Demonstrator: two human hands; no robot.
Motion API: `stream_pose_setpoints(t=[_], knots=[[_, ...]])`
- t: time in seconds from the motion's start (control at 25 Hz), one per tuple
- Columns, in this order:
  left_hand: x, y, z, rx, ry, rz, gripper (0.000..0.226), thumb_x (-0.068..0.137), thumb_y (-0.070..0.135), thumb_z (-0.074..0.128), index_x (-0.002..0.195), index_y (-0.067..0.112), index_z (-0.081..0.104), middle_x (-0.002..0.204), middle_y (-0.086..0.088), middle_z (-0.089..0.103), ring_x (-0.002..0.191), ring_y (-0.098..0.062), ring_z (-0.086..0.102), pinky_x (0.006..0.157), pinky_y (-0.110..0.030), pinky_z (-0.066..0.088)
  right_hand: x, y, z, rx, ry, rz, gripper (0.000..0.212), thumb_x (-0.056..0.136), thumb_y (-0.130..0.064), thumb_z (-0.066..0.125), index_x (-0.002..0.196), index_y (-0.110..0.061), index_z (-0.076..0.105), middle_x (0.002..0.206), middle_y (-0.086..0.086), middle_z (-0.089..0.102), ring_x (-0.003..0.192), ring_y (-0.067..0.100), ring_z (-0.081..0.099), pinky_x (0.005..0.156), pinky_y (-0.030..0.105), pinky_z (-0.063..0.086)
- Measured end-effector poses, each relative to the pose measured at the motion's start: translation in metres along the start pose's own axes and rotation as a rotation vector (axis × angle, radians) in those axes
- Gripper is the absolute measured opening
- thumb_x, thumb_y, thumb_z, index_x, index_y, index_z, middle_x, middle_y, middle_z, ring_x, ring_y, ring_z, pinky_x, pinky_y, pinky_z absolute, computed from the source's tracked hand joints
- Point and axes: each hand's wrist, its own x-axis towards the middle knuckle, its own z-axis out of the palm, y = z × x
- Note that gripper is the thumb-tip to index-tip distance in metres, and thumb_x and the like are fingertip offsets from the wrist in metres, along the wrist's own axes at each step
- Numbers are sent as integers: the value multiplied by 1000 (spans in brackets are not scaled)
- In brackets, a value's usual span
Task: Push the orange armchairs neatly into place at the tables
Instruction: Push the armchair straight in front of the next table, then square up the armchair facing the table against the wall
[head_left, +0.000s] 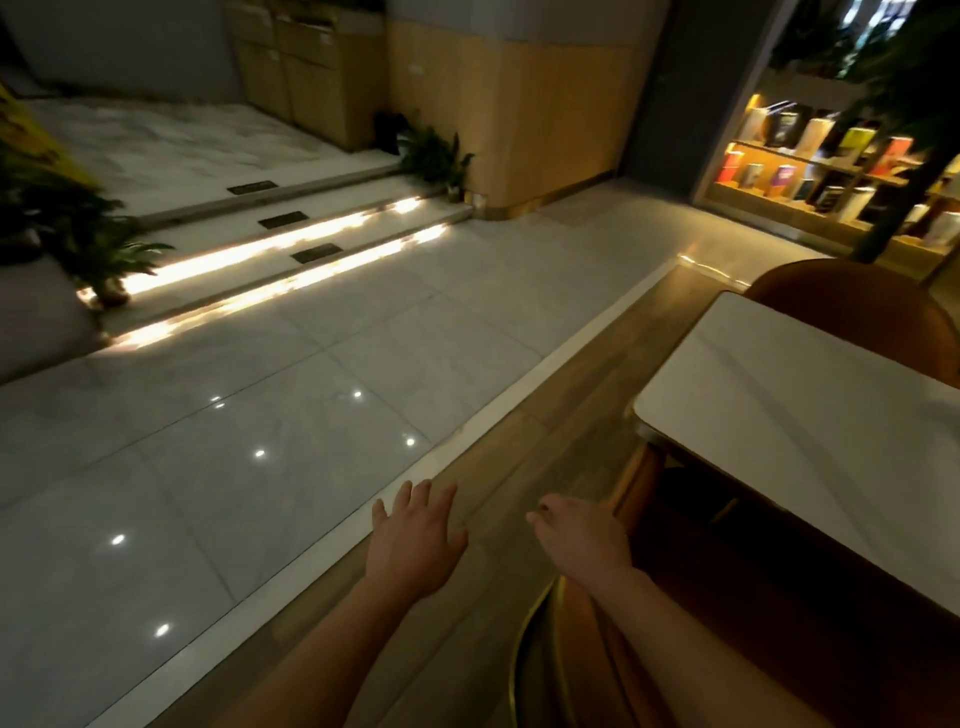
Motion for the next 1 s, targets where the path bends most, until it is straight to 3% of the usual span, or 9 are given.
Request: stream_pose_setpoints(t=[0.12, 0.24, 0.4, 0.56, 1.0], knots=[[4, -51, -16, -11, 31, -87, 66, 100, 58, 37, 157, 32, 17, 165, -5, 23, 153, -27, 14, 122, -58, 14, 38, -50, 2, -14, -39, -85, 43, 104, -48, 39, 126, -20, 62, 111, -1, 67, 100, 16, 61, 89, 36, 53], [2, -95, -30, -42, 65, -208, 66, 101, 56, 39, 158, 32, 17, 165, -6, 23, 153, -28, 14, 122, -57, 12, 71, -101, 4, -44, -80, -182, 42, 105, -44, 39, 128, -18, 63, 109, 2, 67, 92, 15, 61, 84, 34, 54], [-10, -146, -39, -66, 121, -393, 64, 101, 55, 37, 158, 31, 17, 165, -7, 23, 153, -28, 13, 122, -57, 14, 110, -161, 13, -5, -118, -333, 44, 102, -48, 42, 132, -20, 60, 121, 5, 68, 105, 23, 63, 90, 41, 54], [-34, -185, -44, -65, 182, -647, 64, 102, 54, 36, 158, 29, 16, 164, -7, 24, 153, -28, 13, 121, -57, 15, 146, -229, 34, -94, -161, -583, 44, 101, -51, 44, 128, -22, 63, 120, 5, 70, 109, 27, 63, 85, 35, 50], [-103, -164, -39, -161, 310, -1270, 66, 101, 57, 35, 159, 33, 12, 167, -5, 17, 155, -26, 8, 123, -59, 11, 157, -349, 71, -232, -343, -1213, 45, 102, -53, 41, 132, -24, 59, 125, 2, 67, 114, 24, 62, 89, 38, 49]])
